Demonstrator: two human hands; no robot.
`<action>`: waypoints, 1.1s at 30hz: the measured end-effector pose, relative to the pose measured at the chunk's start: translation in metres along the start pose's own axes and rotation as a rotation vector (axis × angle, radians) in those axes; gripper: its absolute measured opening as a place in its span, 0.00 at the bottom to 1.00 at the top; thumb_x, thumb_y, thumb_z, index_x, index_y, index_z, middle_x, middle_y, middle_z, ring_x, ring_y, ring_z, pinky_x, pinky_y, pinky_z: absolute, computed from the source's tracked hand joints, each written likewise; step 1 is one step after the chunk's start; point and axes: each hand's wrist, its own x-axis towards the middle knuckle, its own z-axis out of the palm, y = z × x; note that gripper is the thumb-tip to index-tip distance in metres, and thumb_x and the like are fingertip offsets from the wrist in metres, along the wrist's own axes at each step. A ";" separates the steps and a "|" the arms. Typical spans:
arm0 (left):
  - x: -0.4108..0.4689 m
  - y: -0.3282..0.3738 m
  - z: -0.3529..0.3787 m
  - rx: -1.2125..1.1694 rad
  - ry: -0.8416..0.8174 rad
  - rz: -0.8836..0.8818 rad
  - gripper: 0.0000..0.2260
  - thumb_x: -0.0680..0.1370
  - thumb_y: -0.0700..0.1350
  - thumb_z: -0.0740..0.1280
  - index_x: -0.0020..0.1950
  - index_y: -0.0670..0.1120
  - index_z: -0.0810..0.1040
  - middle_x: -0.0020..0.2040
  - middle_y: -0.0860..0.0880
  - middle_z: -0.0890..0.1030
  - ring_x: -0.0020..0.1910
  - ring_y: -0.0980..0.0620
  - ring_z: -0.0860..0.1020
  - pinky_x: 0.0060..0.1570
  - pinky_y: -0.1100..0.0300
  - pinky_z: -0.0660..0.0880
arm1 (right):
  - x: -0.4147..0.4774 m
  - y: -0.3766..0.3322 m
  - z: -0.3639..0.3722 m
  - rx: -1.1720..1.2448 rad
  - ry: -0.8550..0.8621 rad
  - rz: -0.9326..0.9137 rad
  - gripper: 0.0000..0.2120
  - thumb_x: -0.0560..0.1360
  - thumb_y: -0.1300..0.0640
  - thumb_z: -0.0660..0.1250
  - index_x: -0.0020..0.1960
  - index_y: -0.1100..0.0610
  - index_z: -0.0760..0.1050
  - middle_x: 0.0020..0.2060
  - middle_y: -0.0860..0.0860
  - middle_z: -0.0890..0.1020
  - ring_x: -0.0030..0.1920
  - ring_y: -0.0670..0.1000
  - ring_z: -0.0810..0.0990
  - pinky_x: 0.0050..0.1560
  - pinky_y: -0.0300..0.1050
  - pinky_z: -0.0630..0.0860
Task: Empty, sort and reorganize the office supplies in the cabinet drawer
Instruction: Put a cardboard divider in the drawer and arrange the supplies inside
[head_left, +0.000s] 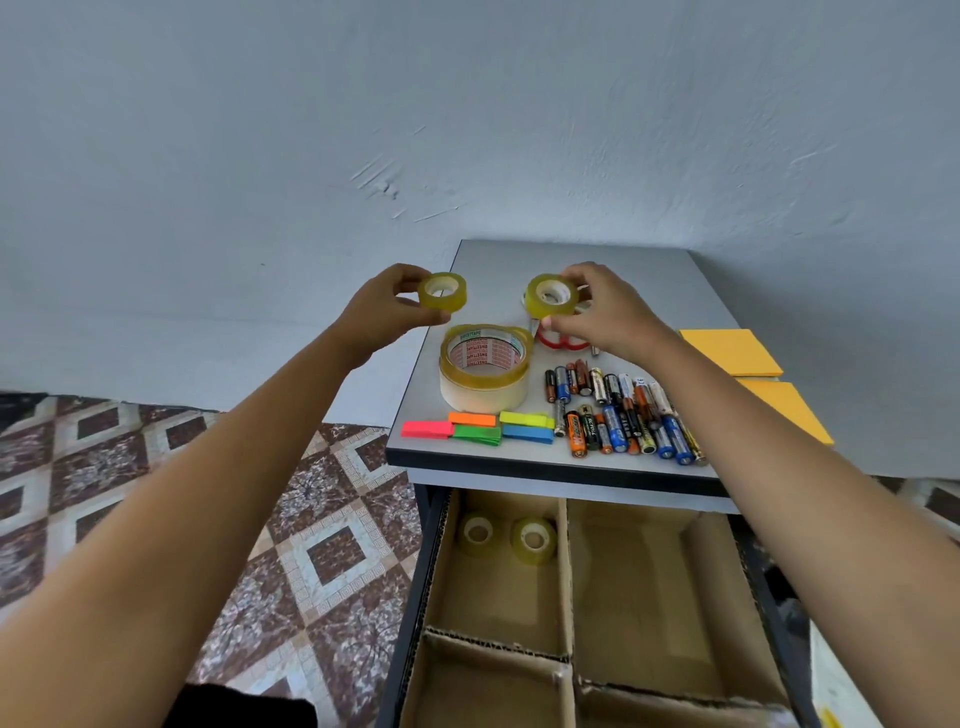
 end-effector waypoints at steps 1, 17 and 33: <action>-0.009 0.005 0.000 0.014 0.026 0.029 0.23 0.70 0.40 0.74 0.62 0.46 0.70 0.59 0.49 0.76 0.48 0.52 0.77 0.43 0.65 0.72 | -0.008 -0.004 -0.004 0.016 0.024 -0.003 0.28 0.69 0.56 0.74 0.66 0.58 0.69 0.62 0.54 0.74 0.60 0.52 0.74 0.55 0.40 0.67; -0.199 0.012 0.064 0.061 -0.028 0.155 0.24 0.71 0.44 0.74 0.63 0.53 0.69 0.57 0.56 0.75 0.53 0.65 0.73 0.47 0.76 0.68 | -0.197 -0.028 0.011 0.091 0.114 0.005 0.31 0.71 0.50 0.72 0.71 0.50 0.65 0.60 0.40 0.67 0.60 0.35 0.62 0.61 0.30 0.58; -0.176 -0.069 0.158 0.373 -0.319 -0.198 0.28 0.71 0.44 0.72 0.68 0.44 0.67 0.63 0.44 0.72 0.60 0.46 0.73 0.59 0.56 0.72 | -0.291 0.044 0.091 0.020 0.235 0.305 0.30 0.70 0.52 0.74 0.68 0.59 0.70 0.59 0.53 0.74 0.61 0.52 0.73 0.60 0.41 0.67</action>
